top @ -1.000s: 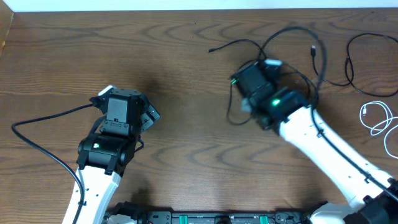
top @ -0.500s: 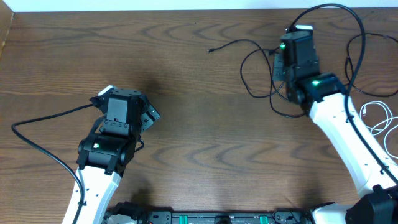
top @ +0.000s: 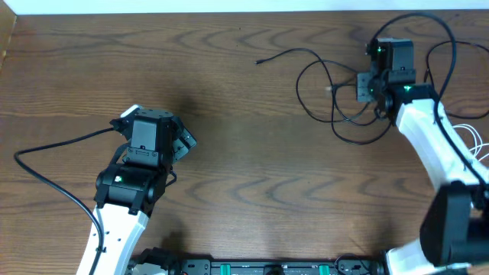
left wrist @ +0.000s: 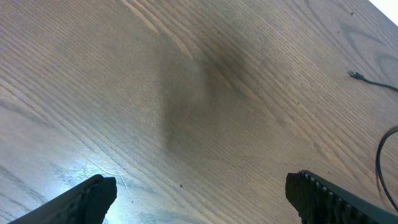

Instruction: Untangle cables

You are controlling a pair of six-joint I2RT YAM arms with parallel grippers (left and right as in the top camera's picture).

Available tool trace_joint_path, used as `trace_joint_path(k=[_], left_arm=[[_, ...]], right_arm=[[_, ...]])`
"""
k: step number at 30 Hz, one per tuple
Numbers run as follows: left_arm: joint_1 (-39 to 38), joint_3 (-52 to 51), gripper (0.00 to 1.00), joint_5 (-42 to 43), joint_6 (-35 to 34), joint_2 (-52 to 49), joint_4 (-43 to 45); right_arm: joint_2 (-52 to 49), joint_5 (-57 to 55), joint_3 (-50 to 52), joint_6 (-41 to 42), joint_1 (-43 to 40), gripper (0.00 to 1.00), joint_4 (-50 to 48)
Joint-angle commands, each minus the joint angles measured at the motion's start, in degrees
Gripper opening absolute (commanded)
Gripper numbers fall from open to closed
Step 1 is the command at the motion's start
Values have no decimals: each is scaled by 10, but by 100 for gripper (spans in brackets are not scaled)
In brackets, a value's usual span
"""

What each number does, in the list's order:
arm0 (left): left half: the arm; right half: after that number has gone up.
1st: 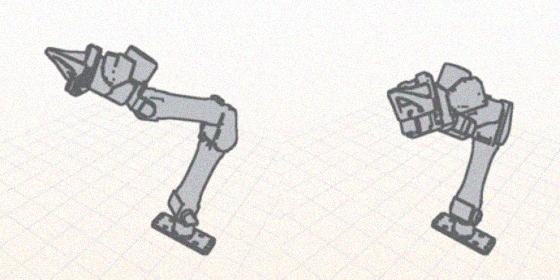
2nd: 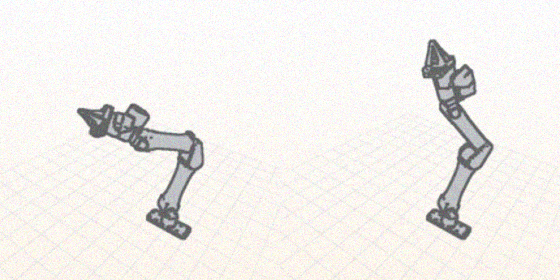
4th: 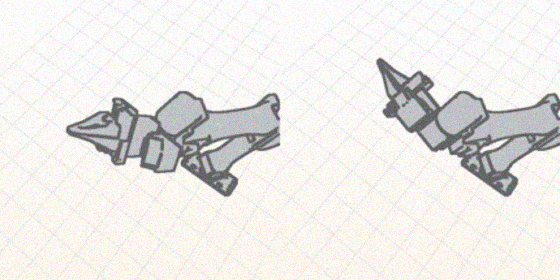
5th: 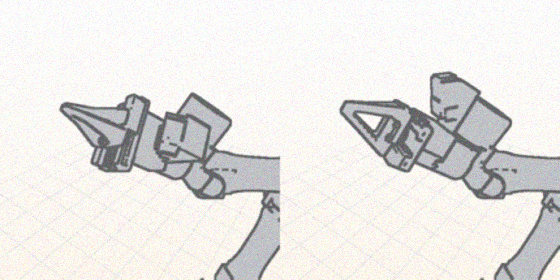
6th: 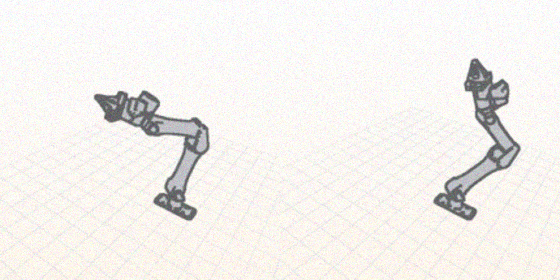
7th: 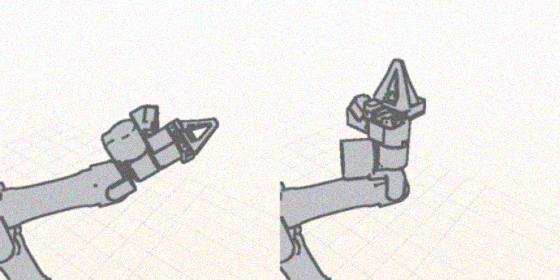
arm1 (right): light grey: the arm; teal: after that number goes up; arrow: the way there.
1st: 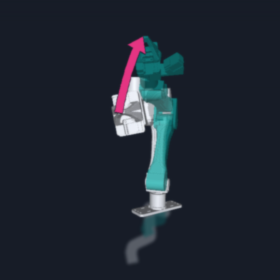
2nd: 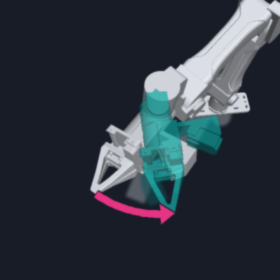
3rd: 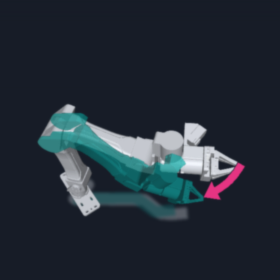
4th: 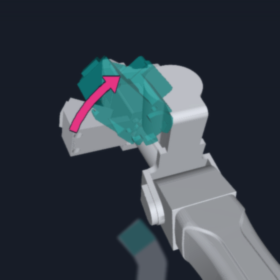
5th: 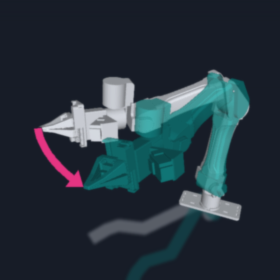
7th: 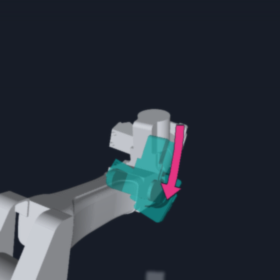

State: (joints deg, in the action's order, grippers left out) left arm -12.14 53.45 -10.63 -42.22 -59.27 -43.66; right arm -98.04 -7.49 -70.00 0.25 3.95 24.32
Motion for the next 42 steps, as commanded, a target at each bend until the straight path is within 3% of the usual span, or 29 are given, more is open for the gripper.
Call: trace_joint_path(k=[1, 8, 14, 26, 28, 31, 33, 39, 41, 42], left_arm=[[2, 8, 94, -4, -3, -2, -3], [2, 8, 94, -4, -3, -2, -3], [2, 8, 94, -4, -3, -2, -3], [2, 8, 95, -4, -3, -2, -3], [2, 8, 94, -4, -3, -2, -3], [2, 8, 94, -4, -3, -2, -3], [2, 8, 94, -4, -3, -2, -3], [2, 8, 94, -4, -3, -2, -3], [2, 8, 94, -4, -3, -2, -3], [2, 8, 94, -4, -3, -2, -3]], right_arm=[[-32, 6, 5, -4, -15, 43, -5], [-90, -2, 5, 17, -27, 74, -5], [-125, -24, 5, 66, -44, 75, -9], [-185, -15, 5, 65, -75, 76, -14], [-197, 9, 5, 65, -75, 67, -12], [-203, 75, 5, 63, -72, 36, -2], [-203, 129, 5, 63, -68, 24, -1], [-203, 195, 5, 63, -44, 24, -16], [-203, 176, 5, 52, -35, 29, -28], [-203, 148, 4, 53, -32, 37, -31]])
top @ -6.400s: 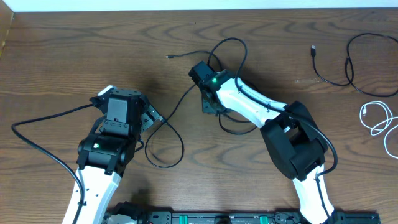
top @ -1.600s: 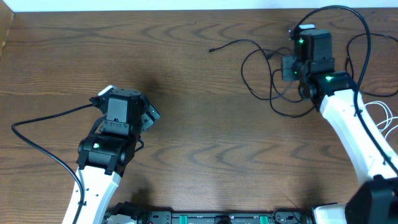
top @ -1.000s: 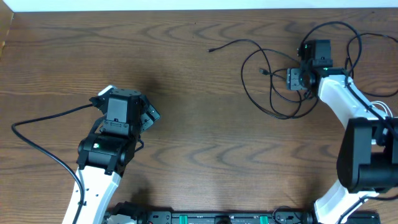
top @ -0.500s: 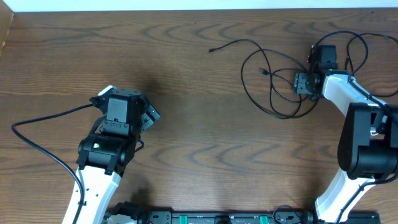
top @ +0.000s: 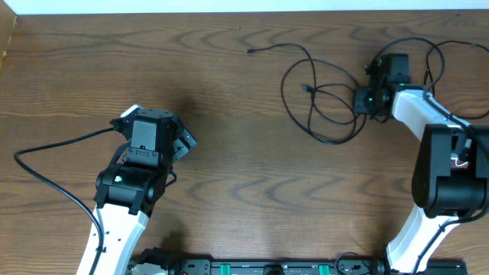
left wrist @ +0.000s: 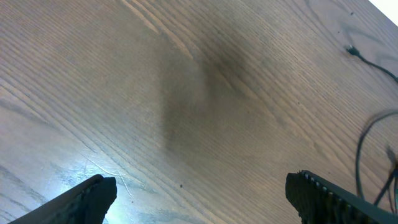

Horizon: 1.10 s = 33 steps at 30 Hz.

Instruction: Untangle cables

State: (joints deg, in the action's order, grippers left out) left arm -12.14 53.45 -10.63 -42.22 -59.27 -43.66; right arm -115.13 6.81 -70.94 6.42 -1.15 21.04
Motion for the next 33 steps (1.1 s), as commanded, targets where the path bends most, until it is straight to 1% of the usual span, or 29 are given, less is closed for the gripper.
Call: trace_joint_path(k=[1, 4, 6, 9, 12, 14, 16, 19, 20, 22, 25, 28, 31, 33], left_arm=[[2, 8, 94, -4, -3, -2, -3], [2, 8, 94, -4, -3, -2, -3], [2, 8, 94, -4, -3, -2, -3], [2, 8, 94, -4, -3, -2, -3], [2, 8, 94, -4, -3, -2, -3], [2, 8, 94, -4, -3, -2, -3], [2, 8, 94, -4, -3, -2, -3], [2, 8, 94, -4, -3, -2, -3], [2, 8, 94, -4, -3, -2, -3], [2, 8, 94, -4, -3, -2, -3], [2, 8, 94, -4, -3, -2, -3], [2, 8, 94, -4, -3, -2, -3], [2, 8, 94, -4, -3, -2, -3], [2, 8, 94, -4, -3, -2, -3]], right_arm=[[-33, -18, 12, -6, 19, 42, 2], [-32, -76, 7, 9, 14, 62, 2], [-32, -86, -1, 8, 5, 69, 0], [-32, -86, -5, 8, -12, 75, -29], [-33, -83, -5, 8, -33, 75, -58], [-34, -81, -5, 8, -46, 70, -69], [-37, -82, -5, 8, -56, 70, -82], [-49, -81, -5, 8, -65, 65, -103], [-54, -78, -5, 8, -68, 63, -107], [-59, -52, -5, 7, -71, 61, -104], [-60, 23, -5, -19, -69, 61, -92], [-60, 83, -5, -25, -64, 61, -90], [-60, 92, -5, -33, -54, 68, -86], [-60, 112, -5, -49, -43, 71, -73]])
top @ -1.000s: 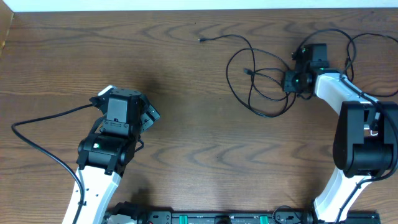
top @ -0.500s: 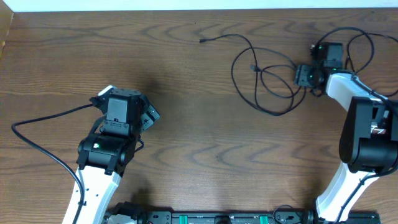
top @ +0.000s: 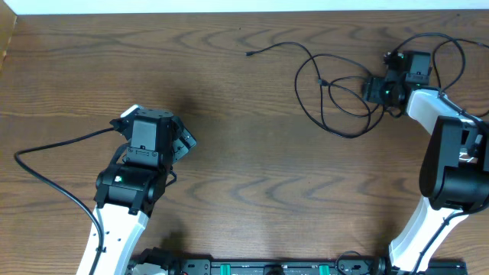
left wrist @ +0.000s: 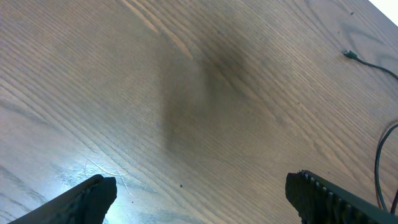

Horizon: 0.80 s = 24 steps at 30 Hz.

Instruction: Untangle cables

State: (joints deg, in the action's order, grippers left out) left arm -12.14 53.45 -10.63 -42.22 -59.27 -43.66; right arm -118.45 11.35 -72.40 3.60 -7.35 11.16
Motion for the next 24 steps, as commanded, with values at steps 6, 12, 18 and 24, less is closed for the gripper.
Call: trace_joint_path(k=[6, 12, 18, 24], left_arm=[[2, 8, 94, -4, -3, -2, -3], [2, 8, 94, -4, -3, -2, -3], [2, 8, 94, -4, -3, -2, -3], [2, 8, 94, -4, -3, -2, -3]], right_arm=[[-26, 79, 9, -65, 53, 77, 66], [-10, 47, -2, -50, 37, 90, 53], [11, 115, -13, 2, -20, 91, 19], [10, 50, -13, 2, -40, 89, 14]])
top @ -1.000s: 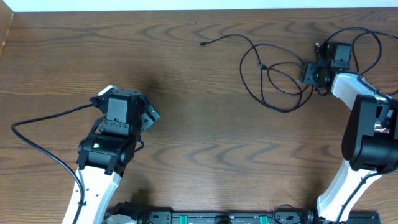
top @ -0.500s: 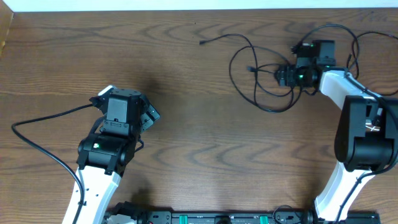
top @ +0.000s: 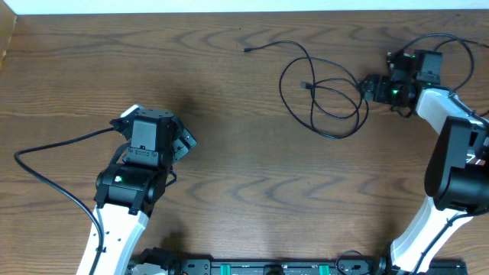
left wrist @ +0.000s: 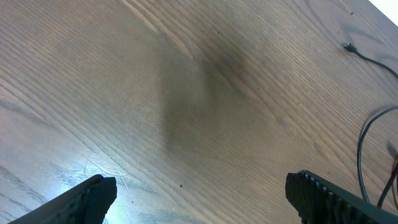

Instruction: Untangle cables

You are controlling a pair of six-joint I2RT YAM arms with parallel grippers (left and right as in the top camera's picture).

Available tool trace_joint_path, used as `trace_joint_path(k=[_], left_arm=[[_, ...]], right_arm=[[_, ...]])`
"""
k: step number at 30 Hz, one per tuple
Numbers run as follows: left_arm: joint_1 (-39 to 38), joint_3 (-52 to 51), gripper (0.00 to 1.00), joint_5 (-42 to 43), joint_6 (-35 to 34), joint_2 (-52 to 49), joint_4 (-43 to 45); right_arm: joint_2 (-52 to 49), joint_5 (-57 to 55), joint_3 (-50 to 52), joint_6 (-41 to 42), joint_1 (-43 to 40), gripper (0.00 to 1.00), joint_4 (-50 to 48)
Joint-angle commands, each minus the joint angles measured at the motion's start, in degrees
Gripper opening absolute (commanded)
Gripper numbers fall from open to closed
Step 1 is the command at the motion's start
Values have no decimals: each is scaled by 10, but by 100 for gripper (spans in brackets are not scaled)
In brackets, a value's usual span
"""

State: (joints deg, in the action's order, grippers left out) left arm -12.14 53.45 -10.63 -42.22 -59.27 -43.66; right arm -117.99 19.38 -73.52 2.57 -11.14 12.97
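A thin black cable [top: 321, 95] lies in overlapping loops at the back right of the table, one free plug end [top: 246, 50] trailing off to the left. My right gripper [top: 370, 85] is at the right edge of the loops, its fingers closed on a strand of the cable. My left gripper [top: 186, 143] rests at the left side of the table, far from the cable. The left wrist view shows the left gripper [left wrist: 199, 186] open over bare wood, with part of the cable [left wrist: 364, 155] and its plug [left wrist: 348, 46] at the right edge.
The left arm's own black lead [top: 53, 153] curves over the table at the far left. More of the cable arcs around the right arm [top: 451, 46]. The table's far edge [top: 229, 11] runs along the top, and an equipment rail [top: 267, 267] along the bottom.
My right gripper has moved a little to the left. The cable's loops have shifted left and spread wider, and the plug end has stayed in about the same place. My left arm has not moved.
My right gripper was at the cable tangle at the back right, with the plug end near the middle. Then it was lower and the loops lay further left. Then it was further right, and now slightly left again with wider loops. My left gripper stayed open and still.
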Motion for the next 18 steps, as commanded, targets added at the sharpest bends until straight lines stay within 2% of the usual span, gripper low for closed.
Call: trace_joint_path(k=[1, 8, 14, 18], left_arm=[[2, 8, 94, -4, -3, -2, -3], [2, 8, 94, -4, -3, -2, -3], [2, 8, 94, -4, -3, -2, -3], [2, 8, 94, -4, -3, -2, -3]], right_arm=[[5, -44, -2, 12, -5, 89, -5], [-1, -122, -2, 12, -15, 93, -50], [0, -144, -2, 12, -22, 97, -96], [28, -123, -3, 12, -22, 98, -83]])
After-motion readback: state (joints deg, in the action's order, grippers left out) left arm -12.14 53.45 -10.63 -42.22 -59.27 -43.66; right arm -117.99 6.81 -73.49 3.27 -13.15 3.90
